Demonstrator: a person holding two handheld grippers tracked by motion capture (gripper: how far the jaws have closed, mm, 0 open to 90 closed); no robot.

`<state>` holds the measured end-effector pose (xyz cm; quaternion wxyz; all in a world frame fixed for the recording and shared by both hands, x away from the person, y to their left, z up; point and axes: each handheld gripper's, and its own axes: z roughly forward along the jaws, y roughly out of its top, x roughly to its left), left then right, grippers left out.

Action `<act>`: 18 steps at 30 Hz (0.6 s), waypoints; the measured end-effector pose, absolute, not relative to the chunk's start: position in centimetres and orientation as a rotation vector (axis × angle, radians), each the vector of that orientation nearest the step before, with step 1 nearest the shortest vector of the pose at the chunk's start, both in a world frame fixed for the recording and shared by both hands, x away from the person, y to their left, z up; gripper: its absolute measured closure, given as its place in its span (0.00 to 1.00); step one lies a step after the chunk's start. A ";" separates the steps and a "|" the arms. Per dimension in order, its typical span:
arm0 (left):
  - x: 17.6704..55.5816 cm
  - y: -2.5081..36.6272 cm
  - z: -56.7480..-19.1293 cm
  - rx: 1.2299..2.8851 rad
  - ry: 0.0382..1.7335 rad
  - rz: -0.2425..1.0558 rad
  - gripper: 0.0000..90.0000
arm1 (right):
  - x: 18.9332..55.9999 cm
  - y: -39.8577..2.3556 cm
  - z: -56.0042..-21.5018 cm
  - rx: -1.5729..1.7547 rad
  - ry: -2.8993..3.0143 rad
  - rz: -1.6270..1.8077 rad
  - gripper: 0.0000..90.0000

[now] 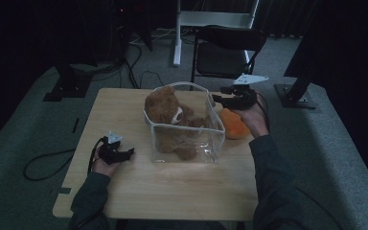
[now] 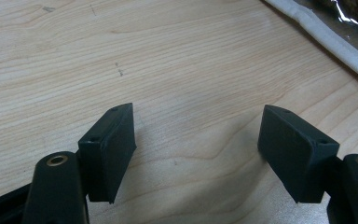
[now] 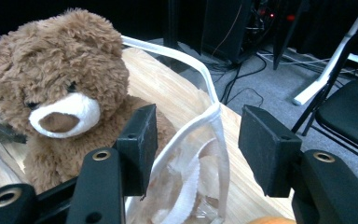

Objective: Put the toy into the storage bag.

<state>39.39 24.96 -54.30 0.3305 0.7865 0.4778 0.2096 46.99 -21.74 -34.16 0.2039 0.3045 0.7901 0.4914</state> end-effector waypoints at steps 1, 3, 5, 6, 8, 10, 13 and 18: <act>39.4 25.0 -54.3 2.056 1.249 0.548 0.31 | 47.0 -21.9 -34.2 0.855 2.202 1.369 0.50; 39.4 25.0 -54.3 2.056 1.249 0.548 0.31 | 46.9 -22.2 -34.2 0.862 2.192 1.369 0.49; 39.4 25.0 -54.3 2.056 1.249 0.548 0.31 | 46.8 -22.6 -34.3 0.872 2.180 1.367 0.49; 39.4 25.0 -54.3 2.056 1.249 0.548 0.31 | 46.7 -22.7 -34.4 0.877 2.174 1.368 0.49; 39.4 25.0 -54.3 2.056 1.249 0.547 0.31 | 46.7 -22.9 -34.4 0.882 2.171 1.365 0.49; 39.4 25.0 -54.3 2.056 1.249 0.548 0.31 | 46.6 -23.3 -34.6 0.898 2.161 1.361 0.49; 39.4 25.0 -54.3 2.056 1.249 0.548 0.31 | 46.5 -23.7 -34.8 0.913 2.151 1.362 0.51; 39.4 25.0 -54.3 2.056 1.249 0.548 0.31 | 46.4 -24.2 -35.2 0.925 2.148 1.354 0.54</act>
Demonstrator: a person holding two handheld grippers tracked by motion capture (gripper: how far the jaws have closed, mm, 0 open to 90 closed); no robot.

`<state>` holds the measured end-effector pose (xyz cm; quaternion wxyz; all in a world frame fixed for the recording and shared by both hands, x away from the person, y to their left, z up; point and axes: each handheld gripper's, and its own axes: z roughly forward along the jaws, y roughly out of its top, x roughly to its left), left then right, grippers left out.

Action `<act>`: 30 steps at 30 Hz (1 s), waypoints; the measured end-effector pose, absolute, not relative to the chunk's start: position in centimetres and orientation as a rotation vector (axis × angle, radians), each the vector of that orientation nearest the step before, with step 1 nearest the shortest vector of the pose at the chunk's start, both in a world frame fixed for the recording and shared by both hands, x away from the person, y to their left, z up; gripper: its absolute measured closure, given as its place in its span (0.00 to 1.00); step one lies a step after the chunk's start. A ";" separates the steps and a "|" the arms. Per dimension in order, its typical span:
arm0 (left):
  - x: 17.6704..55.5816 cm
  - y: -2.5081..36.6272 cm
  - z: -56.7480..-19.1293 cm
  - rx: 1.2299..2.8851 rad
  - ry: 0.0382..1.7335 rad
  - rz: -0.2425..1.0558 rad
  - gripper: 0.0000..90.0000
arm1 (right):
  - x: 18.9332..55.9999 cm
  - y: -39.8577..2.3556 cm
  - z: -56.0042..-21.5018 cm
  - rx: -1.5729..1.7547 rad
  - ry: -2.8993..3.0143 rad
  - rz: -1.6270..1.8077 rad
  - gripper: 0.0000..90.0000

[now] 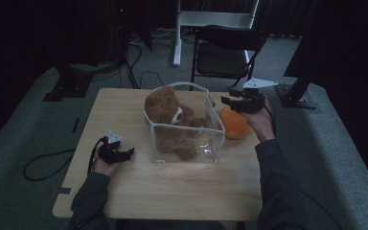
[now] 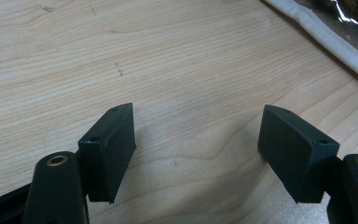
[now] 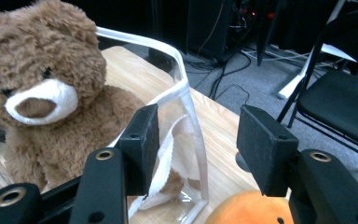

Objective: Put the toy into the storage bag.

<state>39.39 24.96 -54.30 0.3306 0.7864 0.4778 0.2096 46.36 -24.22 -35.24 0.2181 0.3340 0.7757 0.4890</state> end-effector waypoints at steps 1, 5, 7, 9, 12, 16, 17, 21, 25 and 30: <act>39.4 25.0 -54.3 2.056 1.249 0.548 0.31 | 46.3 -24.3 -35.4 0.928 2.146 1.358 0.55; 39.4 25.0 -54.3 2.056 1.249 0.548 0.31 | 46.2 -24.5 -35.9 0.946 2.135 1.364 0.56; 39.4 25.0 -54.3 2.056 1.249 0.548 0.31 | 46.1 -24.6 -36.3 0.953 2.137 1.358 0.57; 39.4 25.0 -54.3 2.056 1.249 0.548 0.31 | 46.1 -24.5 -36.5 0.956 2.138 1.354 0.58; 39.4 25.0 -54.3 2.057 1.249 0.548 0.31 | 45.9 -24.5 -37.5 0.976 2.131 1.341 0.61; 39.4 25.0 -54.3 2.055 1.250 0.549 0.31 | 45.7 -24.3 -38.5 0.982 2.139 1.341 0.63; 39.4 24.9 -54.3 2.055 1.251 0.548 0.31 | 45.6 -24.2 -38.7 0.981 2.144 1.335 0.63; 39.4 24.9 -54.3 2.055 1.251 0.549 0.31 | 45.4 -24.0 -39.3 0.981 2.148 1.323 0.61; 39.4 24.9 -54.3 2.055 1.250 0.548 0.31 | 45.4 -24.0 -39.9 0.992 2.151 1.290 0.60; 39.4 25.0 -54.3 2.055 1.250 0.548 0.31 | 45.4 -24.2 -40.8 1.026 2.148 1.257 0.58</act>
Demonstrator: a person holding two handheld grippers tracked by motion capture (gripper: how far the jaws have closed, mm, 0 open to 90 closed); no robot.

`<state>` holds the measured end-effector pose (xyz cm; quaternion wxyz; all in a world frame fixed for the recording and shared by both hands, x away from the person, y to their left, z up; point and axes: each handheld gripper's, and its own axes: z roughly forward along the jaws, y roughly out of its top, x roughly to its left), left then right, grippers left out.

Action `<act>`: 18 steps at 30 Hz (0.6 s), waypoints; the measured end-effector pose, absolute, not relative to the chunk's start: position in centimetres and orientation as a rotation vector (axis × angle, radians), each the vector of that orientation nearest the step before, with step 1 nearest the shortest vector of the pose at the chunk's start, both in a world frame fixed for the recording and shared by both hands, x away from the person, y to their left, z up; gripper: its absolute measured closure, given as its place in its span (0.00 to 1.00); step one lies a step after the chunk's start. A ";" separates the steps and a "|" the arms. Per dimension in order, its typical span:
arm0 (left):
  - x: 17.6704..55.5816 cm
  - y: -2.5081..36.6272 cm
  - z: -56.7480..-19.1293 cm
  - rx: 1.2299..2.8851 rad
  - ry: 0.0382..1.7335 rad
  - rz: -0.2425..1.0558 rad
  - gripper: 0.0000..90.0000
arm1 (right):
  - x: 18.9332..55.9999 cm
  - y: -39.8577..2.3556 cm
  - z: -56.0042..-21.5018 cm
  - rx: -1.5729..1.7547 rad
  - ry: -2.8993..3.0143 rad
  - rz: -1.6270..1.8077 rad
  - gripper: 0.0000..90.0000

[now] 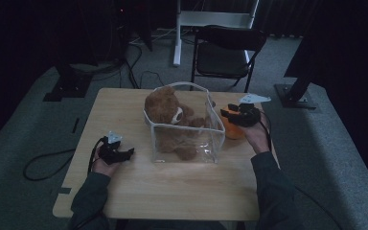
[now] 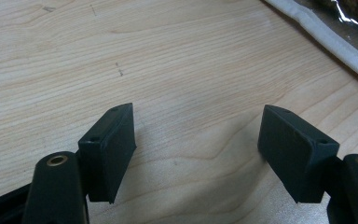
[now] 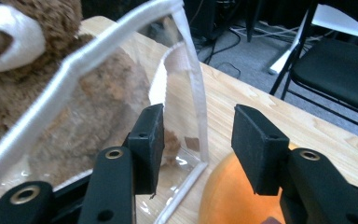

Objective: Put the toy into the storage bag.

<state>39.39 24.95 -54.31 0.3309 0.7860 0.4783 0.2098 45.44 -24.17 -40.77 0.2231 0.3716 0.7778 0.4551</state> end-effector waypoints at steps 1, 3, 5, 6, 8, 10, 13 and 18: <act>39.4 25.0 -54.3 2.055 1.251 0.548 0.31 | 45.4 -24.2 -40.9 1.031 2.146 1.250 0.58; 39.4 25.0 -54.3 2.055 1.250 0.548 0.31 | 45.4 -24.3 -41.3 1.036 2.149 1.243 0.58; 39.4 25.0 -54.3 2.055 1.250 0.549 0.31 | 45.4 -24.3 -41.6 1.038 2.155 1.234 0.59; 39.4 25.0 -54.3 2.055 1.250 0.549 0.31 | 45.4 -24.3 -41.6 1.038 2.155 1.234 0.59; 39.4 24.9 -54.3 2.055 1.251 0.548 0.31 | 45.4 -24.3 -41.9 1.038 2.158 1.224 0.60; 39.4 24.9 -54.3 2.055 1.251 0.549 0.31 | 45.4 -24.3 -42.2 1.040 2.165 1.217 0.61; 39.4 24.9 -54.3 2.055 1.251 0.549 0.31 | 45.3 -24.3 -42.6 1.039 2.171 1.213 0.63; 39.4 24.9 -54.3 2.054 1.250 0.549 0.31 | 45.4 -24.4 -43.5 1.056 2.176 1.197 0.65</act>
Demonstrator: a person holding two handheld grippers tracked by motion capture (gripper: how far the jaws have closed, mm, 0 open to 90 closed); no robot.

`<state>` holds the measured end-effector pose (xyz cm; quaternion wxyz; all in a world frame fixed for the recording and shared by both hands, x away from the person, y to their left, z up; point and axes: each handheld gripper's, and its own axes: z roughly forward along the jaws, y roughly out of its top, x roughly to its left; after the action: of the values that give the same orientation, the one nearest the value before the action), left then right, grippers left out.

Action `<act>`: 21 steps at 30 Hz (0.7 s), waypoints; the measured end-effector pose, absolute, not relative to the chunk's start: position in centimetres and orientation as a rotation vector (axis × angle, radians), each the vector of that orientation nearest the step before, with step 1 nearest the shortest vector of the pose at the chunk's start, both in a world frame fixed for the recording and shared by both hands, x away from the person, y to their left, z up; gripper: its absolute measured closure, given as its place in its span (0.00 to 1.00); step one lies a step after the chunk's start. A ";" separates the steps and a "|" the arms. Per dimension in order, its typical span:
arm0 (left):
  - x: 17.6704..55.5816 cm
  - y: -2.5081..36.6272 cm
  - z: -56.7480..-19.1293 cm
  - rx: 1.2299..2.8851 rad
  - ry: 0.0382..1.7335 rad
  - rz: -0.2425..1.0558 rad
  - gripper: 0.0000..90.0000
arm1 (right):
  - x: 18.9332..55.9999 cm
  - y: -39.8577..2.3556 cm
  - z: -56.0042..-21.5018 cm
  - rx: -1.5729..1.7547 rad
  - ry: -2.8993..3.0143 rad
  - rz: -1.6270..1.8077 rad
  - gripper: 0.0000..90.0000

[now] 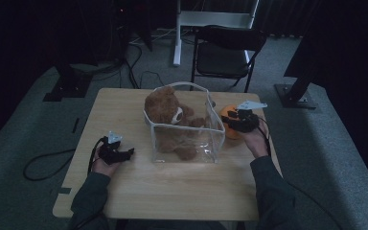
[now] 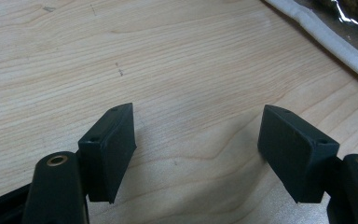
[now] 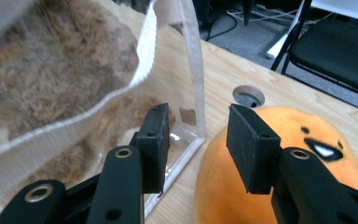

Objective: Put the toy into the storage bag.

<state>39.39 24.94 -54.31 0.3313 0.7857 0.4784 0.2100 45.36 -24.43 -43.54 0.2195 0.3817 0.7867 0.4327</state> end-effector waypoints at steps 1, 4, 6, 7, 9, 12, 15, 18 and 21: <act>39.4 24.9 -54.3 2.054 1.250 0.549 0.31 | 45.4 -24.5 -43.8 1.062 2.176 1.189 0.66; 39.4 24.9 -54.3 2.054 1.251 0.549 0.31 | 45.5 -24.7 -44.4 1.081 2.186 1.172 0.66; 39.4 24.9 -54.3 2.054 1.251 0.549 0.31 | 45.5 -24.7 -44.9 1.083 2.202 1.162 0.68; 39.4 24.9 -54.3 2.054 1.251 0.549 0.31 | 45.6 -24.7 -45.1 1.086 2.208 1.157 0.68; 39.4 24.9 -54.3 2.054 1.251 0.549 0.31 | 45.6 -24.6 -45.5 1.090 2.218 1.142 0.68; 39.4 24.9 -54.3 2.054 1.251 0.549 0.31 | 45.8 -24.4 -46.1 1.096 2.232 1.125 0.68; 39.4 24.9 -54.3 2.053 1.251 0.549 0.31 | 45.9 -24.2 -46.5 1.101 2.245 1.104 0.68; 39.4 24.9 -54.3 2.053 1.251 0.549 0.31 | 45.9 -24.2 -46.8 1.097 2.256 1.094 0.68; 39.4 24.9 -54.3 2.053 1.251 0.549 0.31 | 45.9 -24.3 -46.9 1.084 2.255 1.067 0.66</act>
<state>39.39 24.94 -54.31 0.3312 0.7855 0.4787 0.2101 45.92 -24.26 -46.89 0.2092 0.3896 0.8107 0.3837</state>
